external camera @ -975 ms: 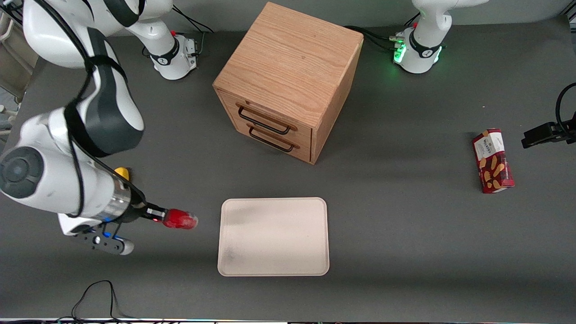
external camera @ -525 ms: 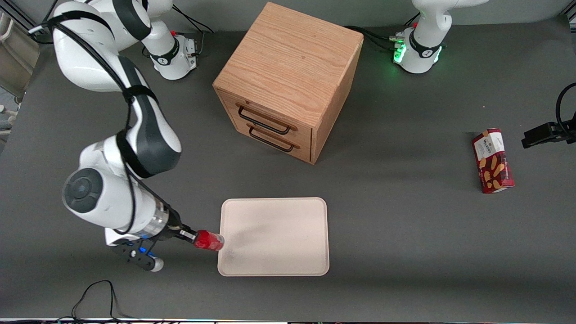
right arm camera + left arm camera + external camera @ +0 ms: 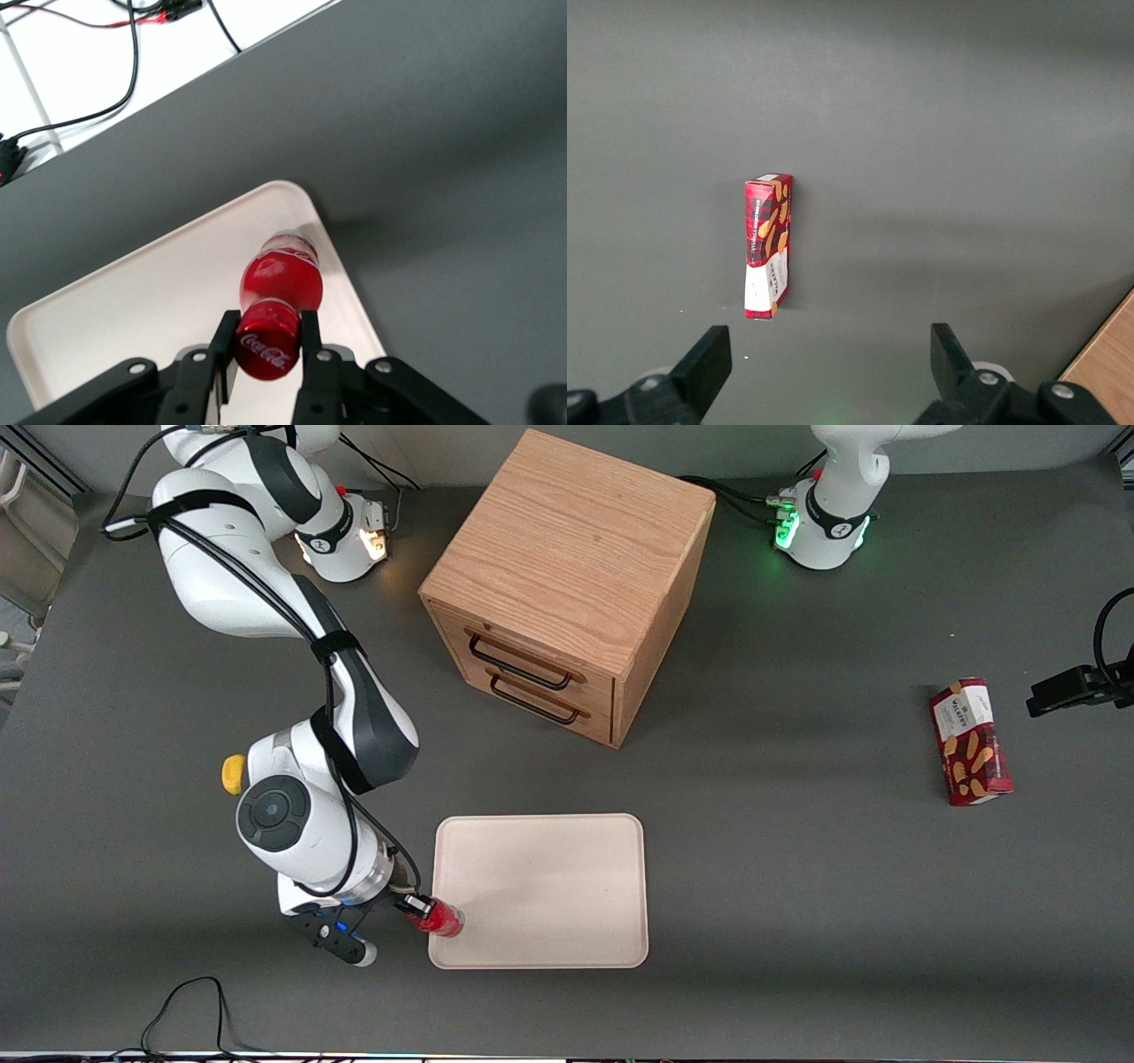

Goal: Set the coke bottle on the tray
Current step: 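Carry the bottle over the tray corner and lower it upright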

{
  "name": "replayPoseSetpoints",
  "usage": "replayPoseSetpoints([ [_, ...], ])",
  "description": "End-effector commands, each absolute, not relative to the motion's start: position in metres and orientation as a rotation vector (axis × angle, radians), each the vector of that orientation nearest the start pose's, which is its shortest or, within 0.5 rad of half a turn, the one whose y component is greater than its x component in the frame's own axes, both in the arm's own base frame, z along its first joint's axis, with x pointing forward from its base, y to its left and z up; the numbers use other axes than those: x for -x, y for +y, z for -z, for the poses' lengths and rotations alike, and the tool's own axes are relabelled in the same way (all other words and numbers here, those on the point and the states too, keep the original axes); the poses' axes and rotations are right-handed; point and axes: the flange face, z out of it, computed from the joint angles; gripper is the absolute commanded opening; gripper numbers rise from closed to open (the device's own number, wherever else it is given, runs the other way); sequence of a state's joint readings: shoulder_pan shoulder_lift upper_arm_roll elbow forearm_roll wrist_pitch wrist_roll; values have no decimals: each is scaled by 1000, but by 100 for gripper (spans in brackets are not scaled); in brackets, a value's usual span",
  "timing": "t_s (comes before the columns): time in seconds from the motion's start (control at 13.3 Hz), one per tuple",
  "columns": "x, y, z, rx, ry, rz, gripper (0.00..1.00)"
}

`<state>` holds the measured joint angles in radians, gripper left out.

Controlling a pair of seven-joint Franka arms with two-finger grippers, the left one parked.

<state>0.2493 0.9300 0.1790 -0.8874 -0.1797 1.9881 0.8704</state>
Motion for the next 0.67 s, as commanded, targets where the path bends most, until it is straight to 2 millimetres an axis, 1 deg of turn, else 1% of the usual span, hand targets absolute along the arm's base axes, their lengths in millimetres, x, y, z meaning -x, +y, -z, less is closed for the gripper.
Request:
replayPoseSetpoints([
  [0.0, -758, 276, -354, 2983, 694, 316, 0],
  [0.07, -757, 279, -355, 2981, 683, 329, 0],
  [0.38, -759, 282, -350, 2977, 672, 359, 0],
  [0.53, -757, 291, -340, 2999, 641, 372, 0],
  [0.6, -757, 291, -339, 3000, 635, 382, 0],
])
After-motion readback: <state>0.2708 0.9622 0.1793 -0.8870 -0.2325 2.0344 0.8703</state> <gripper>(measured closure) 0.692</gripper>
